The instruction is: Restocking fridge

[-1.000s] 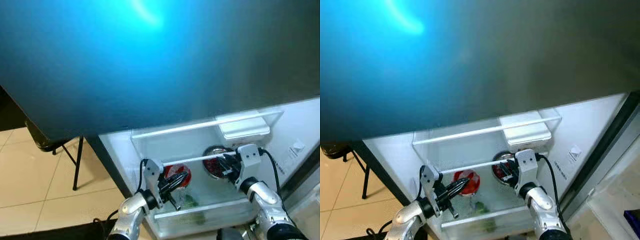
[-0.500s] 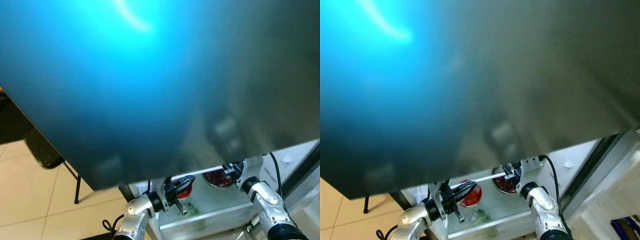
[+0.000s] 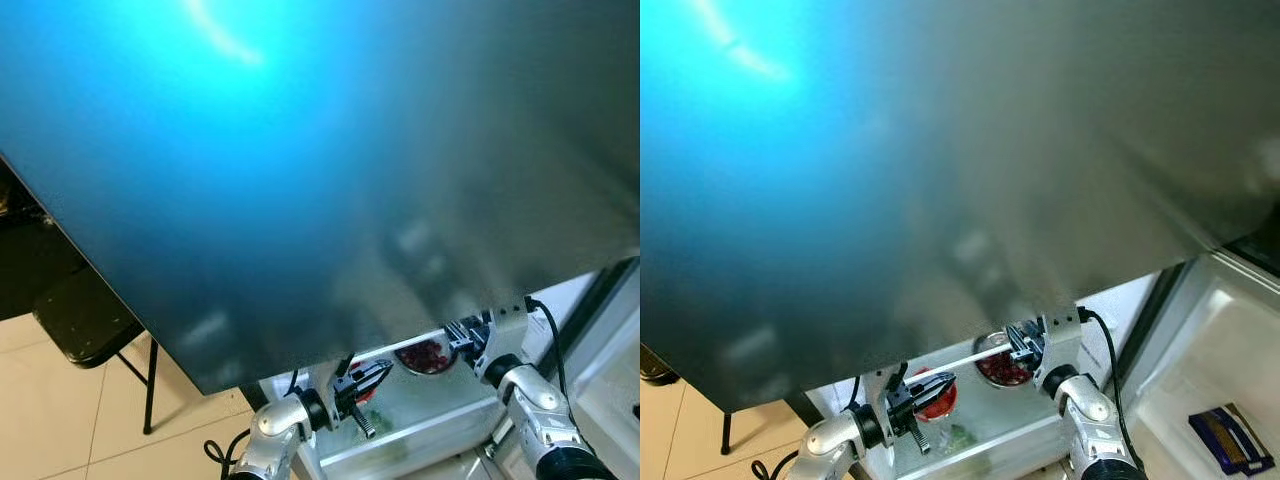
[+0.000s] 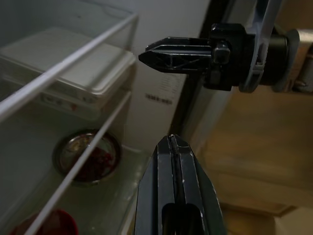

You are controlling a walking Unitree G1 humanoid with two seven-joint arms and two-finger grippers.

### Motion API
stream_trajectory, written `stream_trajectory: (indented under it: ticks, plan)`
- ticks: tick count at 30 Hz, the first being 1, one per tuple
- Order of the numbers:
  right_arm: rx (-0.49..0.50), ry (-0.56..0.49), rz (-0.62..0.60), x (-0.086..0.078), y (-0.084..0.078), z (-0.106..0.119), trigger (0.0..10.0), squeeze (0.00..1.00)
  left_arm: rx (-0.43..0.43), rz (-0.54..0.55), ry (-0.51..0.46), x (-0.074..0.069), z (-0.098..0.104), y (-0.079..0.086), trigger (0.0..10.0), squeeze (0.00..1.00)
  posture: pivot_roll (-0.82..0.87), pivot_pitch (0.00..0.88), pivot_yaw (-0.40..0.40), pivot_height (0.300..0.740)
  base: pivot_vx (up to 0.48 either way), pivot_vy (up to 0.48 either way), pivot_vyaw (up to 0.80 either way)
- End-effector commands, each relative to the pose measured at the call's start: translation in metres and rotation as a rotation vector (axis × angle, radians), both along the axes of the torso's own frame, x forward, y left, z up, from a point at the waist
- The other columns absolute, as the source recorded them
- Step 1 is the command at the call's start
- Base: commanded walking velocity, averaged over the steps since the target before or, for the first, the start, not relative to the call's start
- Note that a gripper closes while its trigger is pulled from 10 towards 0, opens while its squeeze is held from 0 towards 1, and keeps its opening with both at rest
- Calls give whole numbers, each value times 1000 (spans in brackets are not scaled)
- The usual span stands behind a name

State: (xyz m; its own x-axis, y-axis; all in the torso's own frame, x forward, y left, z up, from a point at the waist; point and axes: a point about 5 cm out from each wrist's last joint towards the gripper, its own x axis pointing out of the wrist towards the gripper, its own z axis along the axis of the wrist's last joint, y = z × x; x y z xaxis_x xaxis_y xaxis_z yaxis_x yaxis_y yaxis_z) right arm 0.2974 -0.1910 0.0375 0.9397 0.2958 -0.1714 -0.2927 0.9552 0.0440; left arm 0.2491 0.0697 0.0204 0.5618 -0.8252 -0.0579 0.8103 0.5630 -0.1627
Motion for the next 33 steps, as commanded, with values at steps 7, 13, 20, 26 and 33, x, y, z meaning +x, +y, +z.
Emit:
stream_trajectory:
  ticks: [7,13,20,26,33]
  plan:
    - [7,78,-8,-13,0,-19,10000,0,123,-22,71,-17,-24,12,10000,0,-73,0,76,740,0,0,0]
    - [7,128,-20,-22,-4,-30,10000,0,162,-34,104,-24,-33,15,10000,0,-73,0,76,740,0,0,0]
    - [-6,242,-82,-39,-11,-51,10000,0,293,-3,177,-36,-54,25,10000,0,-74,0,73,740,0,0,0]
    - [-86,462,-225,-78,-27,-86,10000,0,336,16,278,-50,-69,36,10000,0,-68,0,64,740,0,0,0]
    - [-125,585,-253,-108,-30,-106,10000,0,360,48,388,-61,-81,46,10000,0,-67,0,57,740,0,0,0]
